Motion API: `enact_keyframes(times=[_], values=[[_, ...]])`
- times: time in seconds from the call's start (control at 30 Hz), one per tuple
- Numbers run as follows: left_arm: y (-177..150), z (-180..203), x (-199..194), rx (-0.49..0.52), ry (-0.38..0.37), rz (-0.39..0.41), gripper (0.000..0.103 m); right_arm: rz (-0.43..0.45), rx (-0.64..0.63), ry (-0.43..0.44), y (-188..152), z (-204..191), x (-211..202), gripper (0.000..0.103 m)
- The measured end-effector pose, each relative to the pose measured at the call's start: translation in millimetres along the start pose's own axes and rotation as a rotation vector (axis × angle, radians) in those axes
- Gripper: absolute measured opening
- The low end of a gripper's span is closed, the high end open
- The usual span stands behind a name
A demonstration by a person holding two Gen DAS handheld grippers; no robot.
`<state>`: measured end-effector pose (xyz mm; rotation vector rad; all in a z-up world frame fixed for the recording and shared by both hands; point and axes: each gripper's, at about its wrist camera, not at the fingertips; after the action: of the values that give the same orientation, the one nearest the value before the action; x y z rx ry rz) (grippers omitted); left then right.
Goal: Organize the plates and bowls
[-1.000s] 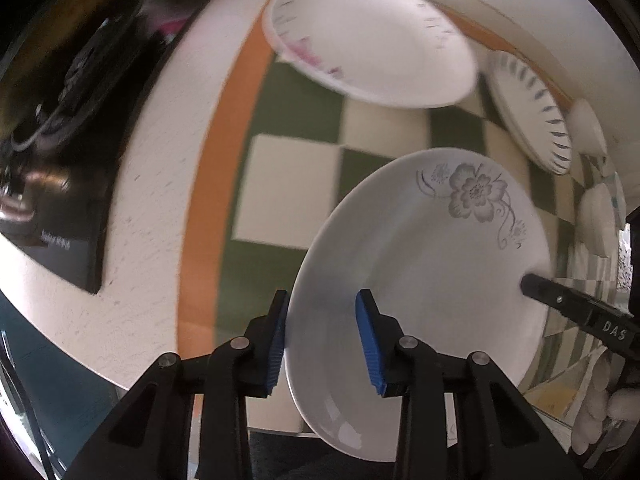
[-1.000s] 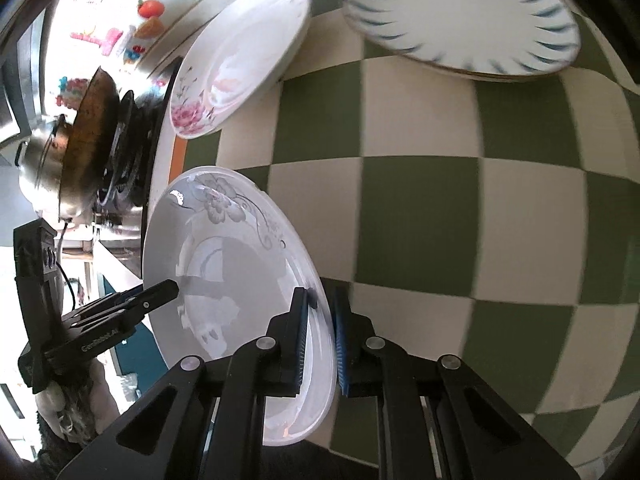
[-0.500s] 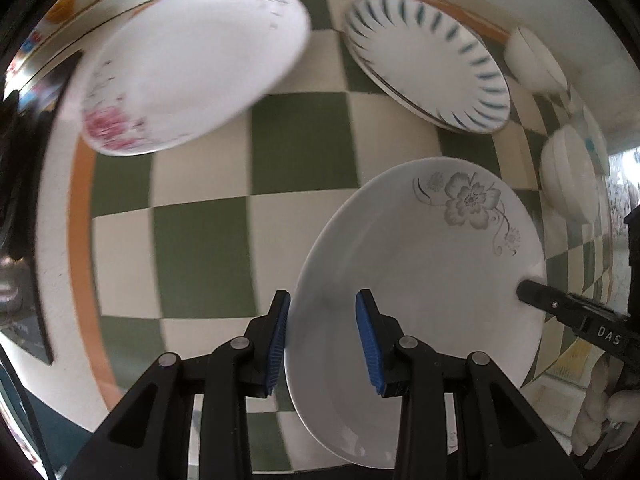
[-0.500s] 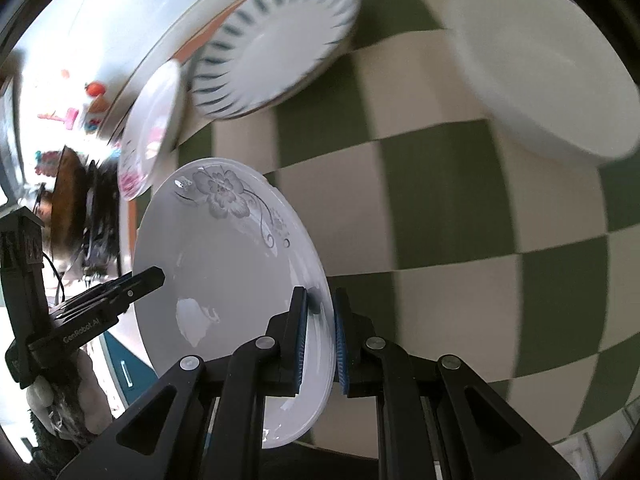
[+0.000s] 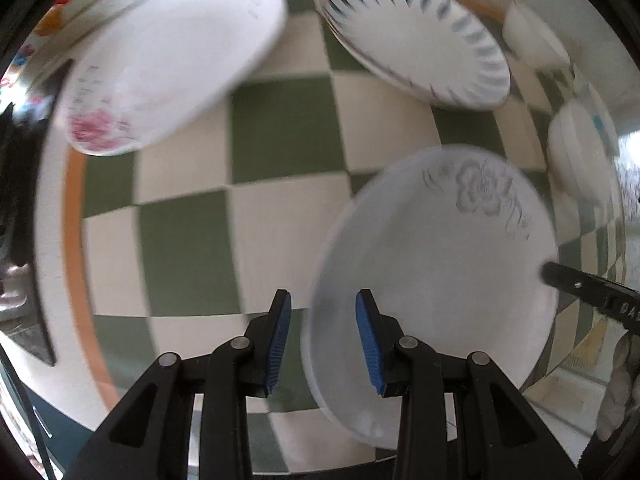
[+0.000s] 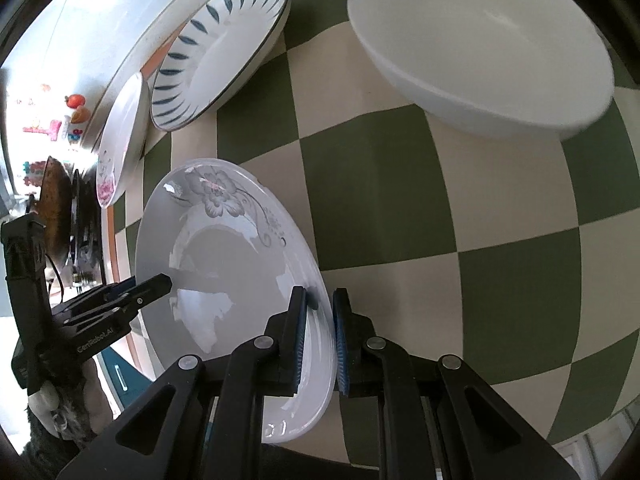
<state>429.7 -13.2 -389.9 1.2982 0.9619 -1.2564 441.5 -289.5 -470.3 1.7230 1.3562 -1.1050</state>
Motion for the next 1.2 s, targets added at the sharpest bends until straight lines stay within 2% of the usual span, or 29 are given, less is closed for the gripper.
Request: enact_keyframes(times=[0.07, 0.2, 0.37, 0.47, 0.5, 0.67, 0.87, 1.07, 1.13, 1.2], values=[[1, -18, -24, -0.042, 0.008, 0.056, 0.031, 0.013, 0.008, -0.01, 5, -5, -9, 0.015], [20, -64, -80, -0.135, 0.016, 0.182, 0.031, 0.124, -0.011, 0.016, 13, -21, -66, 0.015], [53, -102, -105, -0.181, 0.034, 0.259, 0.033, 0.171, -0.071, 0.11, 31, -77, -96, 0.018], [79, -132, -89, -0.25, -0.016, 0.226, 0.035, 0.155, -0.103, 0.162, 52, -122, -85, 0.033], [85, -142, -82, -0.274, -0.036, 0.21, 0.035, 0.15, -0.111, 0.172, 62, -140, -75, 0.034], [114, -198, -41, -0.376, -0.079, 0.109, 0.035, 0.085, -0.072, 0.19, 109, -193, -14, 0.035], [140, -226, 4, -0.369, -0.077, 0.025, 0.035, -0.006, -0.023, 0.125, 148, -216, 61, 0.035], [156, -236, 30, -0.343, -0.086, -0.015, 0.034, -0.045, 0.004, 0.061, 163, -223, 102, 0.035], [160, -234, 33, -0.32, -0.084, -0.02, 0.018, -0.052, 0.006, 0.05, 165, -225, 110, 0.035], [164, -230, 36, -0.292, -0.087, -0.026, 0.016, -0.046, 0.004, 0.033, 167, -227, 116, 0.033]])
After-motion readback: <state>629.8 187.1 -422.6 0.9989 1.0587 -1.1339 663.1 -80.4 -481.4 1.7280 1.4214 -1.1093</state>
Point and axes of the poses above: each gripper's, at about its wrist camera, not at the fingertips, and x roughly the way its jaws point, z to its right, y to its top, and after that the axes turned 5 degrees about z, right-handed
